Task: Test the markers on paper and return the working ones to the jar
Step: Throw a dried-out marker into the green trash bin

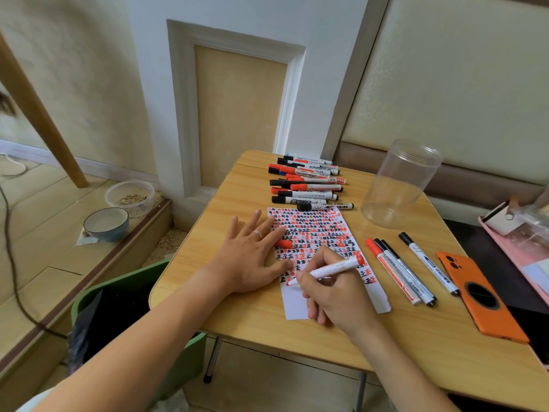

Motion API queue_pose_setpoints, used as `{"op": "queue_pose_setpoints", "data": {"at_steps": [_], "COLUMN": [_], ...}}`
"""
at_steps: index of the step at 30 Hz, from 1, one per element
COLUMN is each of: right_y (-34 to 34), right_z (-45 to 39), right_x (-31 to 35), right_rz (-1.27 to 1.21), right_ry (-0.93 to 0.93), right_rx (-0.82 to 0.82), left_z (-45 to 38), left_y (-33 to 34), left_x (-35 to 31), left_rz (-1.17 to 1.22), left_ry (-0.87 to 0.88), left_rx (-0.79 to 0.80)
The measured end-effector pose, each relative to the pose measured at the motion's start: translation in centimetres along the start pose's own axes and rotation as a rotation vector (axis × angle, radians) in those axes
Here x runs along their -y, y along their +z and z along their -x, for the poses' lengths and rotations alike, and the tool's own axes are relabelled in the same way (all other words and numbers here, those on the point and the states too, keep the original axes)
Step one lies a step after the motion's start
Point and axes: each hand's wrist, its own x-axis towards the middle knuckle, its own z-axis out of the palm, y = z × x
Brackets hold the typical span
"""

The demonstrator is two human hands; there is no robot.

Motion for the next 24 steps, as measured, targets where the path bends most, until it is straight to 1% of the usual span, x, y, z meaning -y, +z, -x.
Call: {"op": "queue_pose_setpoints", "data": {"at_steps": [13, 24], "right_y": [0.34, 0.41], "right_z": [0.1, 0.31], "right_x": [0.19, 0.56], "right_rz": [-0.003, 0.016], "right_ry": [0.005, -0.002], "right_rx": [-0.027, 0.039], "left_z": [-0.18, -0.26], "left_y": [0.32, 0.27], "left_x": [0.03, 0.15], "left_rz": [-0.027, -0.039], "left_ry": [-0.017, -0.007], "left_rx": [0.012, 0.03]}}
